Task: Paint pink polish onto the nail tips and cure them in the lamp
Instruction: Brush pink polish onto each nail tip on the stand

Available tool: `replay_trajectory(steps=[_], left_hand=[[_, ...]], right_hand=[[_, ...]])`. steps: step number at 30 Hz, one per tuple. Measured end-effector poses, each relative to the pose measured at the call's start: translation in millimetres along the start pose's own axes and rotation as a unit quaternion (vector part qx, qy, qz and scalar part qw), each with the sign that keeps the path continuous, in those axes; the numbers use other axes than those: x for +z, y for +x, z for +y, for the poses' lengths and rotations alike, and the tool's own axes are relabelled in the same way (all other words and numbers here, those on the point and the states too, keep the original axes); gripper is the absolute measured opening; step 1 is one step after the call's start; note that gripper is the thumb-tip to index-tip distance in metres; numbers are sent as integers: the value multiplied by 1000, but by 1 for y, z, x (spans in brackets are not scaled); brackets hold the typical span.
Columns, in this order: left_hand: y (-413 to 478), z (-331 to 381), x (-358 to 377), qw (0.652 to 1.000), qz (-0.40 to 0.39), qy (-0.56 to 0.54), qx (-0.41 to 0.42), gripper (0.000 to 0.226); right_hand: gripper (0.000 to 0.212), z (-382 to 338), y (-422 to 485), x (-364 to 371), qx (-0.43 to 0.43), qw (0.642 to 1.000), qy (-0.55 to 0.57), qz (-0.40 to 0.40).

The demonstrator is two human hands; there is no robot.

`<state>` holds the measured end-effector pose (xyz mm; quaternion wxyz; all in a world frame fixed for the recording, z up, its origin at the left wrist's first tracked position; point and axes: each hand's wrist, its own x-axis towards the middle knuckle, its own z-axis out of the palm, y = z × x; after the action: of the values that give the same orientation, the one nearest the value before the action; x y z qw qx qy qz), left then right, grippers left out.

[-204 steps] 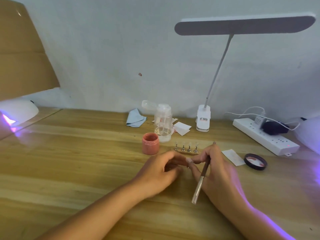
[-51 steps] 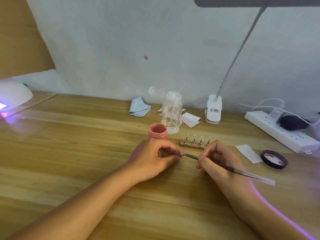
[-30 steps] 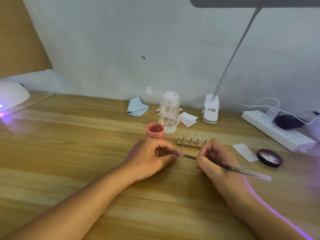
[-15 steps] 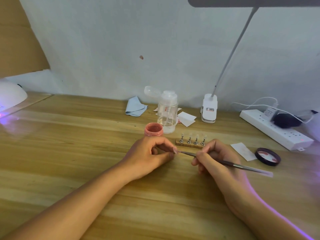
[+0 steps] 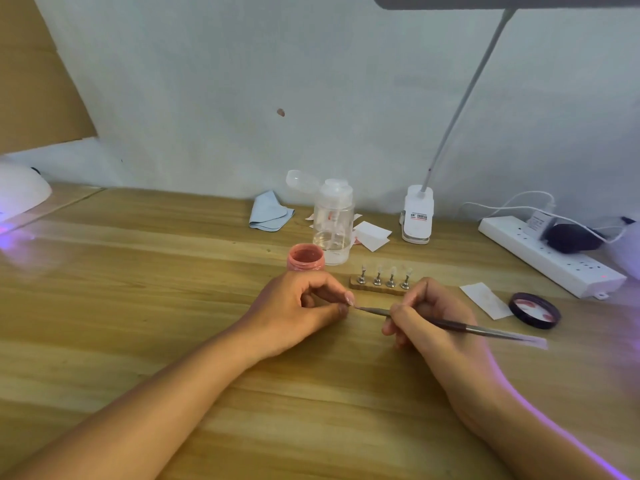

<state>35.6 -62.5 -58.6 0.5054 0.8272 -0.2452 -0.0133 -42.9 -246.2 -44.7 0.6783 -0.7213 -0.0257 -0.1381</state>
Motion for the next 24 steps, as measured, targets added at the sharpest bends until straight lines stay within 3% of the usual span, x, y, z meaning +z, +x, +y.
replay_trajectory(steps=[6,24], left_hand=[[-2,1,0,1000,-1,9,8,21],[-1,-2,0,1000,-6,24,7,12]], right_hand=[[12,-1,-1,1,-6,999,-12,-29],[14,-4,-2,1,3,1000,-11,-4]])
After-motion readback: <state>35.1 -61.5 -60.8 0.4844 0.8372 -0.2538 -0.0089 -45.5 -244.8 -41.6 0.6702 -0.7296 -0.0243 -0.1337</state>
